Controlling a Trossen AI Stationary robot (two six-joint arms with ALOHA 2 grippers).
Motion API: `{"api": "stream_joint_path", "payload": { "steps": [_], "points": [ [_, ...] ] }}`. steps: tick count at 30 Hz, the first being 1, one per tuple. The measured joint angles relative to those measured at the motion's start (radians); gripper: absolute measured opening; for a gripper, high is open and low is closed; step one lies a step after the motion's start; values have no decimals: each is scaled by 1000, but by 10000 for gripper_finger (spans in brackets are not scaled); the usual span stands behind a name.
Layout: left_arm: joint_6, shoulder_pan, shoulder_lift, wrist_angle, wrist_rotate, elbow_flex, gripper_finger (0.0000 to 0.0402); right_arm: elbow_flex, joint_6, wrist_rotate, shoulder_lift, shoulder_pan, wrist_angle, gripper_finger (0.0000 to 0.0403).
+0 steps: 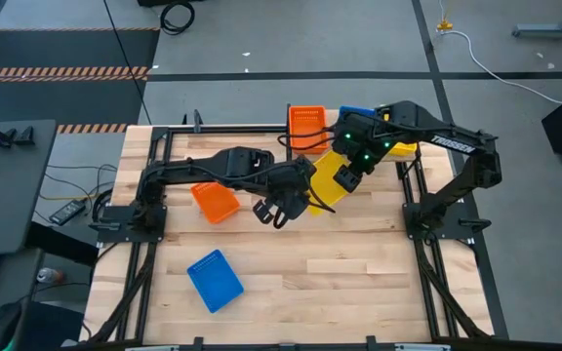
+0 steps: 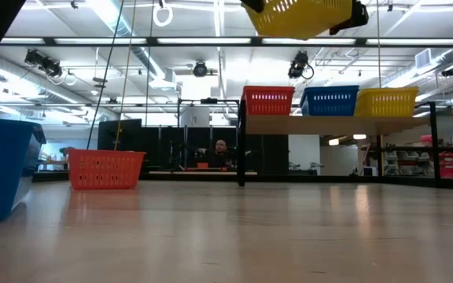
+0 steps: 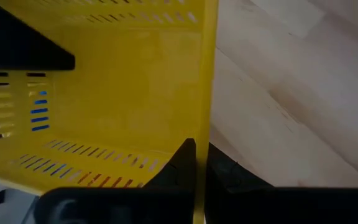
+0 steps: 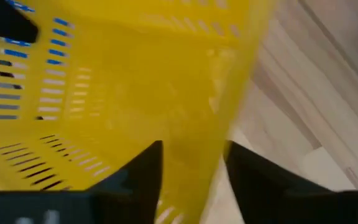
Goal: Stack baskets on shelf by color
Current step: Stack the yellow basket on top of the yellow basket on the shelf
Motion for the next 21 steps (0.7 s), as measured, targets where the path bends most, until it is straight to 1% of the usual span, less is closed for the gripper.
{"api": "stream_joint_path", "payload": {
  "steps": [2,4,6,7,8,12,15,17,21],
  "points": [
    [-1,-2,-7,9,0,0,14,0,0,2,-2,0,-4,144],
    [-26,-4,-9,32,3,0,21,0,-6,6,-5,0,-20,96],
    [-84,-5,-9,62,7,0,28,0,-17,21,-5,-2,-37,44],
    [-125,-5,-9,73,11,1,31,-1,-32,27,-4,-3,-42,23],
    [-164,-4,-9,79,11,2,36,-1,-49,28,-4,-7,-51,14],
    [-296,3,-8,82,-1,2,60,-1,-67,29,-8,-42,-64,18],
    [-393,11,-13,91,-11,2,86,-1,-58,33,-33,-78,-61,8],
    [-460,20,-18,101,-13,2,104,-1,-49,60,-46,-102,-60,7],
    [-531,36,-36,117,-15,2,139,-1,-41,81,-87,-164,-70,9]
  ]
}}
